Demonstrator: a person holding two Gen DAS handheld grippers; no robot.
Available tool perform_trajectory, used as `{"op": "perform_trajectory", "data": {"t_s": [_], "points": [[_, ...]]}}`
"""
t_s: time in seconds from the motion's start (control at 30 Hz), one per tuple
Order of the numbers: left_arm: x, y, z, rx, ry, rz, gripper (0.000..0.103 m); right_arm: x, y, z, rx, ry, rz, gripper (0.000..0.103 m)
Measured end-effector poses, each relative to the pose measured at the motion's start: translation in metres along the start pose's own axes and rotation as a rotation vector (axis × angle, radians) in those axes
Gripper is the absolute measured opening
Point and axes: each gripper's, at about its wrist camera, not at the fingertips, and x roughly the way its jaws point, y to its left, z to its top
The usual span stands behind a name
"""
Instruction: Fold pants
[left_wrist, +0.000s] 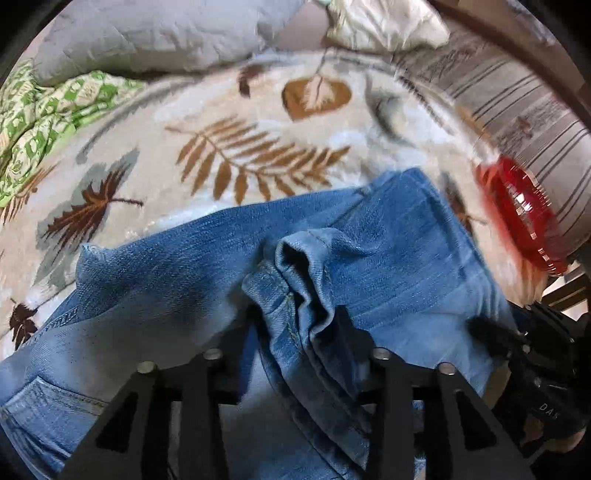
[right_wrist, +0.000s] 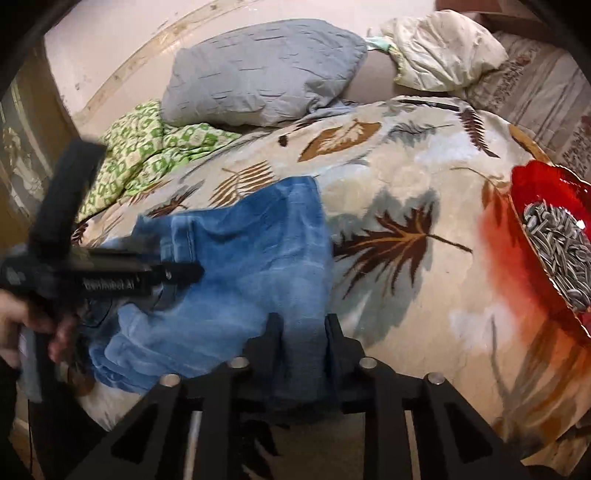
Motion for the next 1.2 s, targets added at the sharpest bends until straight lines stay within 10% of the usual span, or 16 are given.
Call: {"op": "perform_trajectory", "data": {"t_s": [0.1, 0.47, 0.73, 1.2], "points": [[-0.017, -0.003, -0.008, -0.010, -0.011, 0.063, 0.084, -0.009, -0.010, 0.001, 0.032, -0.003, -0.006, 0.078], [-0.016, -0.028, -0.043, -0.003, 0.108, 0.029, 0.077, -0.016, -0.009, -0.001, -0.032, 0.030, 0.071, 0.077], [-0.013, -0.038, -0.056, 0.104, 0.037, 0.102, 0.071, -0.001, 0.002, -0.015, -0.138, 0.071, 0.000, 0.061], [-0.086, -0.011, -0.066, 0.039, -0.104, 0.236, 0.091, -0.051, 0.010, 0.006, -0.132, -0.062, 0.011, 0.085]]}}
